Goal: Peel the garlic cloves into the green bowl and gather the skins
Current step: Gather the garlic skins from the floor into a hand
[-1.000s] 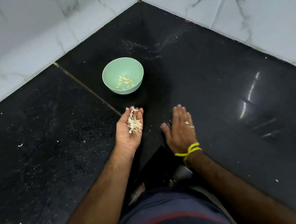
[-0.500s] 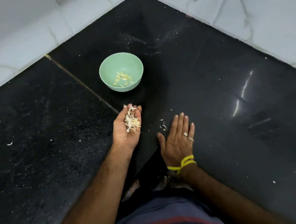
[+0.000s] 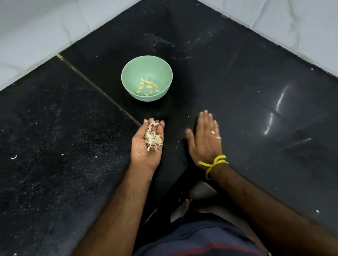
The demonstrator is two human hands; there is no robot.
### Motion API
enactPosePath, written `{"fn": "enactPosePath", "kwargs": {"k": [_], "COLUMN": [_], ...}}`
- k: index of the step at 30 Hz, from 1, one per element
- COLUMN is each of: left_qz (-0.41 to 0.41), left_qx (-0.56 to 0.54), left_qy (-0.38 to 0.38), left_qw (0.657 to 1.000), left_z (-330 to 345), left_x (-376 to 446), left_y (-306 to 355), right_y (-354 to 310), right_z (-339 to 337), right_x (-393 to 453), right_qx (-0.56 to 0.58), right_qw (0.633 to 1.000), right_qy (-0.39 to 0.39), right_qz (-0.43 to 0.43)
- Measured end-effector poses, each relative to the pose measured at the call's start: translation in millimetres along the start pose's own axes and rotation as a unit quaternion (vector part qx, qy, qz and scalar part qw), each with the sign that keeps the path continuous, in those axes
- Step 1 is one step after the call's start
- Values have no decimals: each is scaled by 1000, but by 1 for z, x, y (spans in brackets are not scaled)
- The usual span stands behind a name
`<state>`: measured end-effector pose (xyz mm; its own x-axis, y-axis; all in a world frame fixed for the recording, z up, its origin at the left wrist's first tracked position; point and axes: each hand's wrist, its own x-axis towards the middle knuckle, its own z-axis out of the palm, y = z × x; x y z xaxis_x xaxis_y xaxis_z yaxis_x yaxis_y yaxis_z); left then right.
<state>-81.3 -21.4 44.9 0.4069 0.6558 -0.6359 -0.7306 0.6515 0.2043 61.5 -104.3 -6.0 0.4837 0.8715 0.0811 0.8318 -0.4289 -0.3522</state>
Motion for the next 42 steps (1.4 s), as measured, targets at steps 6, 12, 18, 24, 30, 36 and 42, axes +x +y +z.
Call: {"fn": "enactPosePath", "kwargs": {"k": [6,12,18,24,30,36,42], "left_qz": [3,-12,4,24,60,29,21], "left_qx": [-5,-3,-11,1,-26,-28,-19], "left_qy": [-8,-6,0,15,21,7,5], "left_qw": [1000,1000,1000,1000,998,999,1000], "left_z": [0,9,5,4,5,4,9], "left_x": [2,-3,-2,-4,-3,0,-2], "left_y": [-2,-9,-3,1,25,9,0], "right_y": [-13,33,14,-52,-13,-4,9], "right_z": [4,-21,-12,15,-6,-8,-15], "right_x": [3,-40,-68,-30,27,27,-12], "right_qx": [-7,14,-59,-27,124,13,2], "right_qw": [976,935,995,998,986,960,913], "right_qy": [-89,-55,37,-43,-50,-134,-150], "right_qz": [-198,-349,72,-46,-102,-247,-380]}}
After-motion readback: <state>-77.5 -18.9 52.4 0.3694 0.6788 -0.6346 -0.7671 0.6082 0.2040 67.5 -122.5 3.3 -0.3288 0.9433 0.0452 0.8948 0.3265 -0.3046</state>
